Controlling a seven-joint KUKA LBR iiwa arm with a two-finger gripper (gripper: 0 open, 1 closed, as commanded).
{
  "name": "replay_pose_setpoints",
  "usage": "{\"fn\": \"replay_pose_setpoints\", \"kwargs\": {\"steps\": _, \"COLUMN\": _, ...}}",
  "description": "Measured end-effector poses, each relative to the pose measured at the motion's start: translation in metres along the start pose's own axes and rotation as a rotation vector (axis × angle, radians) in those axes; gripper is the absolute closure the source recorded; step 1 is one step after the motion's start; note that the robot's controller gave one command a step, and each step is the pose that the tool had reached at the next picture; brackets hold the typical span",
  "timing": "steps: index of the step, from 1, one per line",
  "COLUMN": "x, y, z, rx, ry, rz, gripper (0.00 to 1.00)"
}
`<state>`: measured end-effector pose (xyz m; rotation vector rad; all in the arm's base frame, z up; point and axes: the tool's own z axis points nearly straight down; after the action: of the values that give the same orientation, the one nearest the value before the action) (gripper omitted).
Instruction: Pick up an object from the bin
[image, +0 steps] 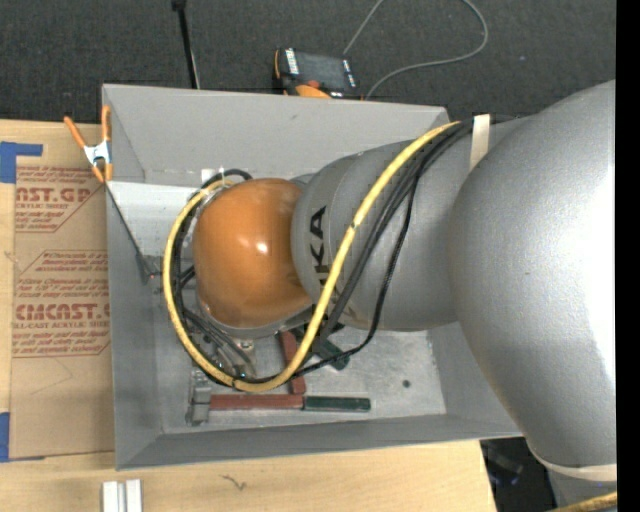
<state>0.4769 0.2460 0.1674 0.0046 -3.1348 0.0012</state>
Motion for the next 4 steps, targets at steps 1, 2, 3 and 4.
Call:
{"fn": "replay_pose_setpoints", "kwargs": {"steps": 1, "x": -0.011, "y": -0.084, "z": 0.02, "rx": 0.002, "ry": -0.005, "rz": -0.487, "gripper": 0.0}}
{"fn": "replay_pose_setpoints", "kwargs": {"steps": 2, "x": -0.033, "y": -0.123, "z": 0.101, "rx": 0.0, "ry": -0.001, "rz": -0.383, "gripper": 0.0}}
{"fn": "replay_pose_setpoints", "kwargs": {"steps": 3, "x": -0.035, "y": -0.121, "z": 0.096, "rx": 0.0, "ry": -0.008, "rz": -0.385, "gripper": 1.0}}
{"fn": "replay_pose_setpoints", "kwargs": {"steps": 4, "x": -0.035, "y": -0.121, "z": 0.097, "rx": -0.002, "ry": -0.01, "rz": -0.386, "gripper": 0.0}}
